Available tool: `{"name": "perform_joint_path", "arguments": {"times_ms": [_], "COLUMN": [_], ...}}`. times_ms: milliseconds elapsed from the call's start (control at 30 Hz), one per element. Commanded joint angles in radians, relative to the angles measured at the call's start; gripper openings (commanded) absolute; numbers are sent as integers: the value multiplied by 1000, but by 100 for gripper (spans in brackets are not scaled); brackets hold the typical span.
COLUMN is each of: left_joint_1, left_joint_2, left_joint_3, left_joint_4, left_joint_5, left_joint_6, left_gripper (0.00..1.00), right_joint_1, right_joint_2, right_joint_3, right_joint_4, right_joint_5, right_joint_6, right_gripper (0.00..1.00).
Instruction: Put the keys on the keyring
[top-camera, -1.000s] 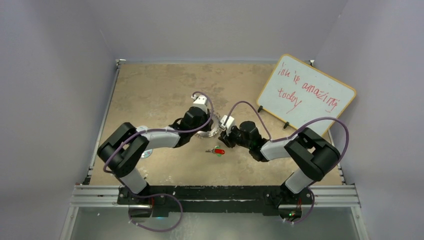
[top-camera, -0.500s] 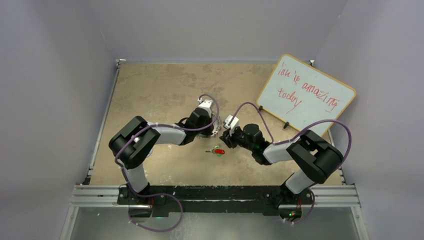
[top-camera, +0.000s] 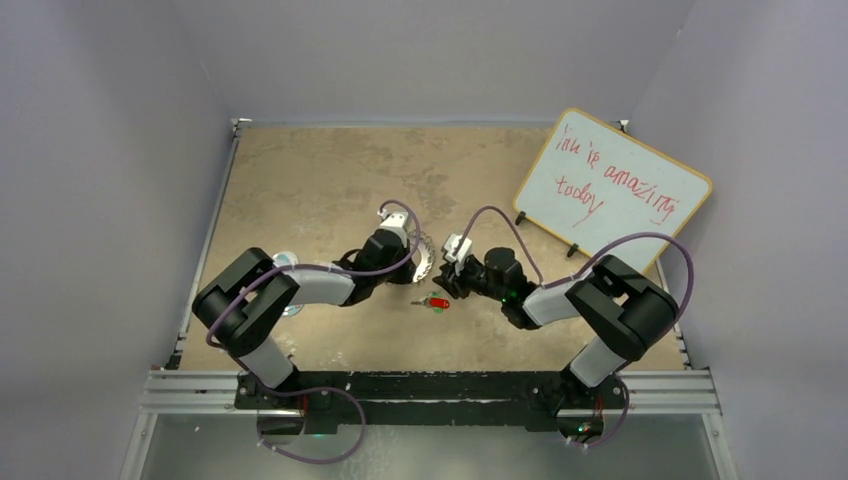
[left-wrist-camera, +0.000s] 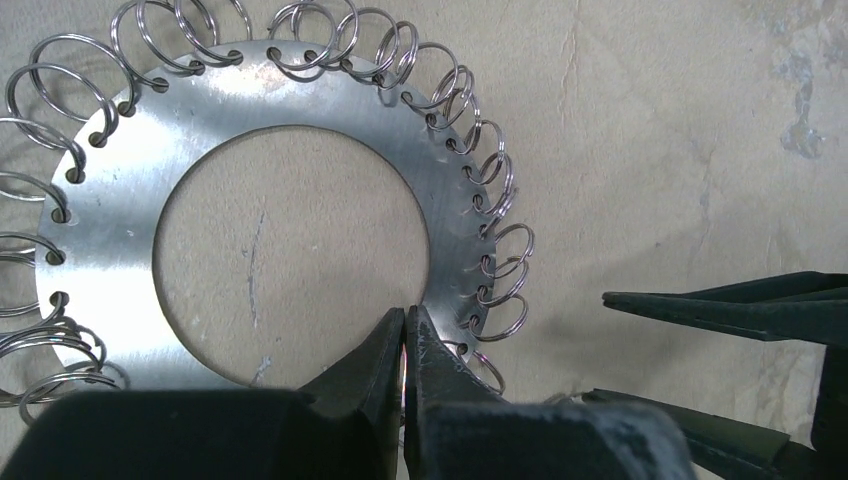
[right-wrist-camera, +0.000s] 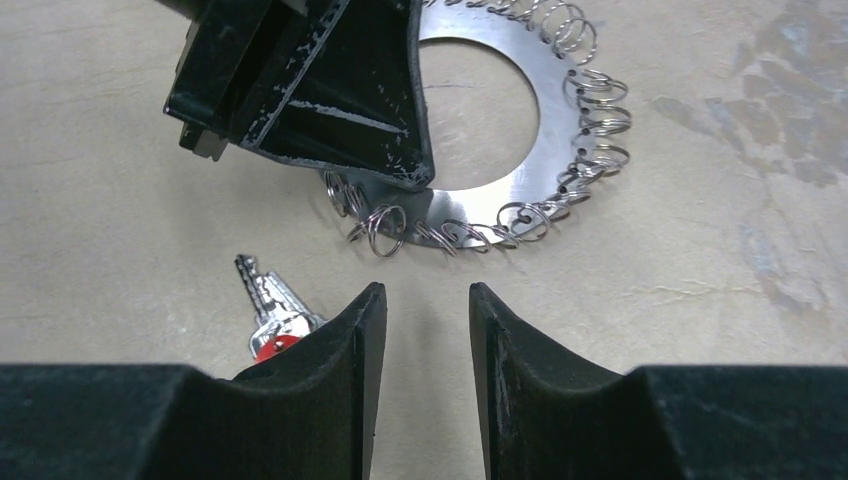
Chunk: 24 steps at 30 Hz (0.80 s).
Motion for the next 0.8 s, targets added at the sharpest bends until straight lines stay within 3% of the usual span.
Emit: {"name": "perform_joint_path", "arguments": {"times_ms": [0,233,433,767], "left_joint_1": [4,3,4,4], "left_joint_2": [-44,-161,-244,-318], "left_joint_3": [-33,-36,-73,-106], "left_joint_4": [-76,-91,-51,-15], "left_joint_5": [32,-8,-28,-34], "left_joint_6": [-20,-16,-7,4], "left_gripper": [0,0,10,15], "right_joint_1": [34,70,81,95], "right_joint_2": [27,56,71,109], "right_joint_3": [30,40,62,129], "right_joint_4": [51,67,73,-11], "right_joint_5": [-45,3,-2,-2], "right_joint_6": [-35,-64,-89,-143], "right_gripper": [39,43,45,43]}}
